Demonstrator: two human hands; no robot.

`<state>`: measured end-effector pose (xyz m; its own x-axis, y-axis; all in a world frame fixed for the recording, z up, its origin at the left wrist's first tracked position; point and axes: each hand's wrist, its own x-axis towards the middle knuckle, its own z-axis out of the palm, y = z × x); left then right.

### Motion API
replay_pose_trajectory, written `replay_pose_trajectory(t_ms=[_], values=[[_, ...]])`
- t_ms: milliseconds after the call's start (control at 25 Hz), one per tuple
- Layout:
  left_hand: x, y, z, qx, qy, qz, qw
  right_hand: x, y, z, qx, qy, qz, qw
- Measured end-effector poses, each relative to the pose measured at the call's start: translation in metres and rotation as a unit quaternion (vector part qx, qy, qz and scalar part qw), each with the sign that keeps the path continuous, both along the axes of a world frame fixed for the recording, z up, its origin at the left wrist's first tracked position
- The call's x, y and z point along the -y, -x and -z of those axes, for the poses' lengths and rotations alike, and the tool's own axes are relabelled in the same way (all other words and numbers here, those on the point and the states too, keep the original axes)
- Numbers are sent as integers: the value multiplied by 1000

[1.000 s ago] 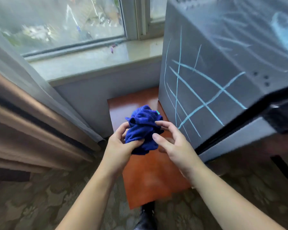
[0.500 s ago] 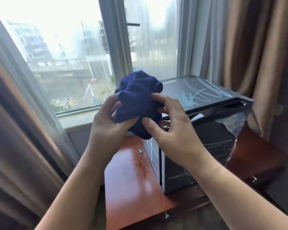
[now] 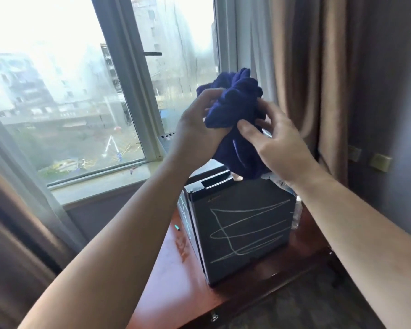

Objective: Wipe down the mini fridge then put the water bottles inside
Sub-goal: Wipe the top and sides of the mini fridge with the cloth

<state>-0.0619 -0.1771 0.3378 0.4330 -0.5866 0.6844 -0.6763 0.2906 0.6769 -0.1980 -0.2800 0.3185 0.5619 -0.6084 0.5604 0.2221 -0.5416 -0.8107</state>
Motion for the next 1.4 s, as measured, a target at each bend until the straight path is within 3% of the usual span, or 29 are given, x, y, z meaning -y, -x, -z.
replay_pose_trajectory(t_ms=[120,160,240,280,440,520,640,840,1080,1400], values=[[41,-33,21,89,-107,-35,990,43,-17,13,-33,14,38,999],[51,-45,33,116,-203,-41,971,56,-23,23,-78,27,69,994],[63,-65,52,149,-411,-39,899,84,-34,47,-161,64,149,974],[66,-73,57,147,-453,-31,879,97,-38,54,-178,88,170,965],[84,-99,52,156,-414,-14,897,144,-50,58,-308,217,27,926],[93,-104,51,182,-426,-17,886,161,-58,58,-382,278,-42,881],[105,-100,58,204,-464,2,862,183,-67,67,-423,342,-84,835],[144,-89,71,186,-495,10,849,237,-71,82,-381,332,-138,852],[239,-90,72,160,-516,-30,841,327,-90,68,-393,331,-163,843],[336,-158,66,87,-487,-182,849,400,-192,62,-387,298,-177,854]])
